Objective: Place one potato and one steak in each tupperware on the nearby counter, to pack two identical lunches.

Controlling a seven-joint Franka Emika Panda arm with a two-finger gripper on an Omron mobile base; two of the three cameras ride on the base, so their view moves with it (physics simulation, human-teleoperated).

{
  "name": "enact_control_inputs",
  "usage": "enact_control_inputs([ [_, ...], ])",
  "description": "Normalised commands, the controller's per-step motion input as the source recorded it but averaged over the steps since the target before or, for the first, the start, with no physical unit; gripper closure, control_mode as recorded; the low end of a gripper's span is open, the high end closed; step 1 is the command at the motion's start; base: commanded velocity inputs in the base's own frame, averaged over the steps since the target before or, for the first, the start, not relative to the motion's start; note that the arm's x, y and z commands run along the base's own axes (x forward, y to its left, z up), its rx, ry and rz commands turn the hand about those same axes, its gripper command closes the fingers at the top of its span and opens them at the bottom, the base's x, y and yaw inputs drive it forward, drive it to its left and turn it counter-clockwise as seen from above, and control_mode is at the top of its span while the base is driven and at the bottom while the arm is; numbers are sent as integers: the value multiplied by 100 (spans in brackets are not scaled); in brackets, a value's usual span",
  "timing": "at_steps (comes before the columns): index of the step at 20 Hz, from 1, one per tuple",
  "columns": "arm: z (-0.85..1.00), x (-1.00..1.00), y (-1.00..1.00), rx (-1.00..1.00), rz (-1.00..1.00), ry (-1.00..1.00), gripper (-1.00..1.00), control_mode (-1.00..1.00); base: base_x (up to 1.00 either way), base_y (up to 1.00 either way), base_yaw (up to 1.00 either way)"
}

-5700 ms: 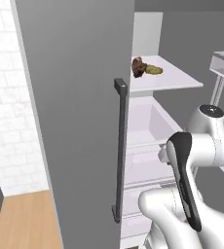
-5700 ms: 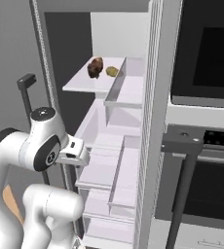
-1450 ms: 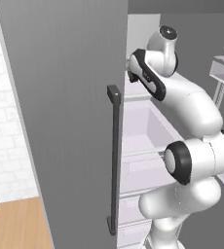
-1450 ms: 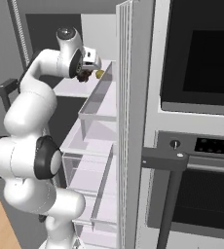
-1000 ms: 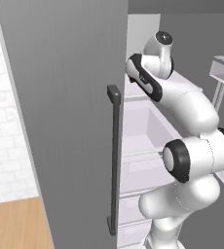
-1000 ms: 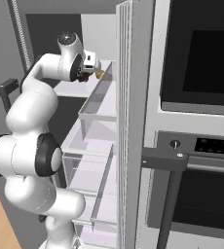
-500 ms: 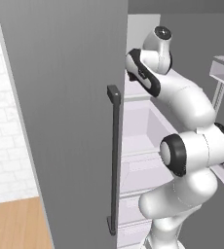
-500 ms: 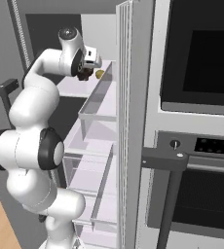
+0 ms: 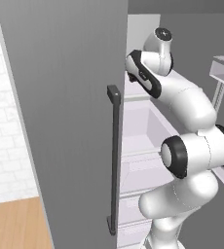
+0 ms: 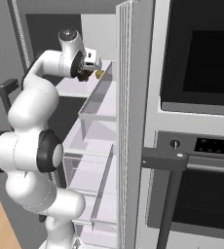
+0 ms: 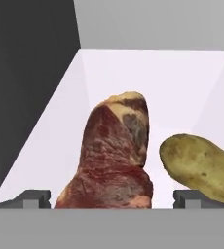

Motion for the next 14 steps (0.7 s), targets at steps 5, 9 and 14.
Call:
enact_control_inputs([
  [5,-5,0,0,0,0,0,-100,-100,0,0,0],
  [9,0,0,0,0,0,0,100,-100,0,0,0],
  [14,0,0,0,0,0,0,100,-100,0,0,0],
])
